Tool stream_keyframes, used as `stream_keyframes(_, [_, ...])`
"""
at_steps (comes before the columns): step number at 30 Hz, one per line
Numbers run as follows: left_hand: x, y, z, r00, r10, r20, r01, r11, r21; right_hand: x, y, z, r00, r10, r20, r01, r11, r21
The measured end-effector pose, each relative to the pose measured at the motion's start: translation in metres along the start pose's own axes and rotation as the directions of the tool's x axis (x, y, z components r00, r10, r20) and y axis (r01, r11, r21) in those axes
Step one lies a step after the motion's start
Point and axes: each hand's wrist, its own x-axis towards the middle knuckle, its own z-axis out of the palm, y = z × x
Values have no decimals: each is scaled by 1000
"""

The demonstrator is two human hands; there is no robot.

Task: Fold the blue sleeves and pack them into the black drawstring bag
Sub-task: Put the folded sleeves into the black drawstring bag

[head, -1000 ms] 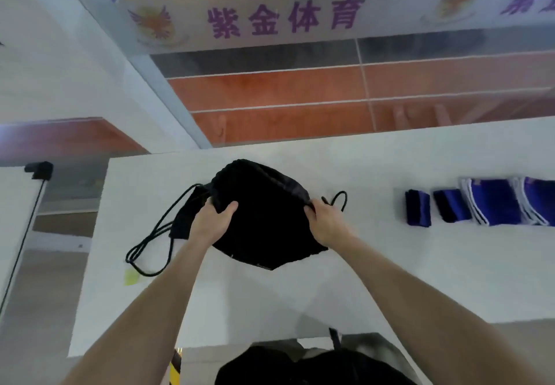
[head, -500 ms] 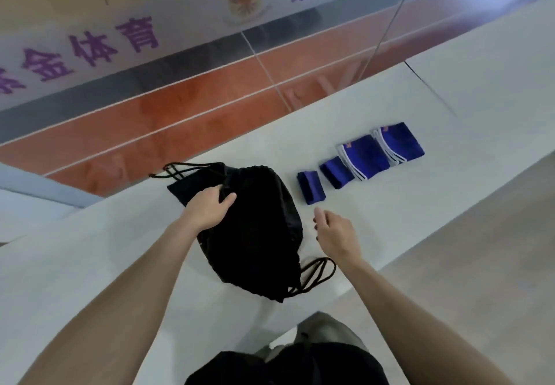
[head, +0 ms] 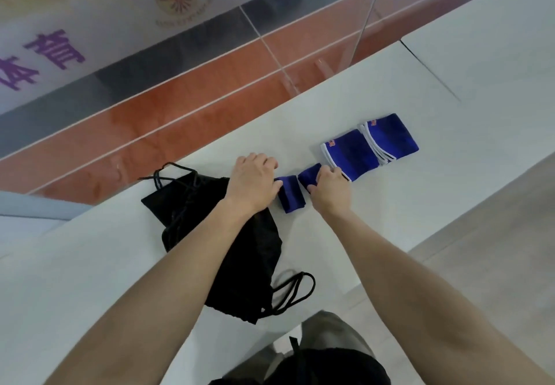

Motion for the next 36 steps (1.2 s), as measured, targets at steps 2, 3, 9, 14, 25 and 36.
stream_keyframes(2, [25,22,13,985,13,173,-34,993,117,-8,2,0,999,31,26,-32,999,23])
stream_keyframes(3, [33,29,21,970,-12,244,-24,989,144,-14,5,1,997,57,49,-59,997,39])
stream_keyframes(9, [51,40,59,861,-256,439,289,957,-7,-45,45,7,957,233,174,-237,971,4])
stream_keyframes(14, [49,40,72,783,-294,548,424,897,-126,-70,79,9,956,225,187,-243,967,78])
stream_keyframes(25, [-16,27,25,954,-132,270,270,771,-577,-120,82,-11,925,378,46,-335,750,570])
stream_keyframes(36, [-125,-95,-12,964,-144,225,238,848,-474,-182,-28,4,999,-16,44,-25,613,790])
